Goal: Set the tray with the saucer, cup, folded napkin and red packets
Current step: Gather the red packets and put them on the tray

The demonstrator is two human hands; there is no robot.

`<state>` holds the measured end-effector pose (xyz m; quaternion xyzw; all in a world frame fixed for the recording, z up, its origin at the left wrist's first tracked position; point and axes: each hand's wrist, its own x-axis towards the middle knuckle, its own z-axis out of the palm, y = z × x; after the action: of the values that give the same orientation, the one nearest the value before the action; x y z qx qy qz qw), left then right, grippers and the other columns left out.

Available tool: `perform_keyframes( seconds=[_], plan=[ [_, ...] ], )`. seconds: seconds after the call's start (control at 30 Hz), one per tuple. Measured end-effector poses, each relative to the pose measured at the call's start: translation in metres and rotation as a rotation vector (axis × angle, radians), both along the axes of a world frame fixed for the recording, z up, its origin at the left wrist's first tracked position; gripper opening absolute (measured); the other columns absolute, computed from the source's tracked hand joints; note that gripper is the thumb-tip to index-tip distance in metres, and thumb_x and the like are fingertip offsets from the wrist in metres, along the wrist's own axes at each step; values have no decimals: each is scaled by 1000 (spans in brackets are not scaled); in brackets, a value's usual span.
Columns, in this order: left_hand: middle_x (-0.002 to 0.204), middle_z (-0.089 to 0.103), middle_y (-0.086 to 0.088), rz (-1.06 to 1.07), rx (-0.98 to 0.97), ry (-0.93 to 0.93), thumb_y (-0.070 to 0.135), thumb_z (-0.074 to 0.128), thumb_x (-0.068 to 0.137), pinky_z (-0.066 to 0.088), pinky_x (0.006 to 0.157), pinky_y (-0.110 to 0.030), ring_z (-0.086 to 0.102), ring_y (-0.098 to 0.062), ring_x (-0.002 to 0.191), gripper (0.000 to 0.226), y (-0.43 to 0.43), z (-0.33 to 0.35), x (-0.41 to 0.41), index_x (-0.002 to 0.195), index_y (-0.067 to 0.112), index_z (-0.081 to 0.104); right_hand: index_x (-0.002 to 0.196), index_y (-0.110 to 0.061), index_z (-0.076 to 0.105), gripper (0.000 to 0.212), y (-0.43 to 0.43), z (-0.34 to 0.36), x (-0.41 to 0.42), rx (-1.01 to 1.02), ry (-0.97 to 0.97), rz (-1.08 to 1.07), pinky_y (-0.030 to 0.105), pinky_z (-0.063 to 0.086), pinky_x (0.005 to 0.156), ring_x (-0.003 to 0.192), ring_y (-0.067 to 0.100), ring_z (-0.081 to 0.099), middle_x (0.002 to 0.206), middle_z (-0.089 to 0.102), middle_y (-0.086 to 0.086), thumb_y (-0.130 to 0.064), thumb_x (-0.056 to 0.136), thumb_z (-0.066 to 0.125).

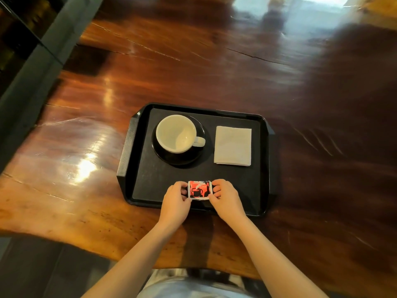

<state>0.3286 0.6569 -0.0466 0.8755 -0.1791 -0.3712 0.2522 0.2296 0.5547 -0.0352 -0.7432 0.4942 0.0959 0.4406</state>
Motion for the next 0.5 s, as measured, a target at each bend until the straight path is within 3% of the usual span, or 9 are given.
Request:
perform_keyframes(
  seconds=[0.13, 0.37, 0.5],
  plan=[
    [118, 57, -3, -1, 2, -31, 8, 62, 86, 41, 68, -10, 56, -8, 92, 40, -2, 0, 0, 123, 18, 53, 127, -17, 49, 41, 5, -4, 2, 8, 14, -60, 22, 52, 82, 105, 11, 59, 121, 58, 3, -15, 88, 61],
    [121, 57, -4, -4, 3, -40, 8, 64, 84, 48, 82, -20, 59, -14, 104, 42, -3, 2, 2, 123, 17, 53, 130, -17, 46, 47, 8, -7, 1, 21, 27, -50, 26, 54, 85, 108, 14, 60, 123, 58, 4, -16, 87, 63],
    [128, 50, -4, -63, -14, -68, 6, 65, 83, 50, 90, -26, 56, -17, 113, 57, 1, 4, -1, 134, 18, 43, 142, -22, 29, 69, 10, -5, 0, -15, 19, 12, 26, 52, 88, 117, 17, 55, 140, 39, 4, -16, 84, 67]
  ],
)
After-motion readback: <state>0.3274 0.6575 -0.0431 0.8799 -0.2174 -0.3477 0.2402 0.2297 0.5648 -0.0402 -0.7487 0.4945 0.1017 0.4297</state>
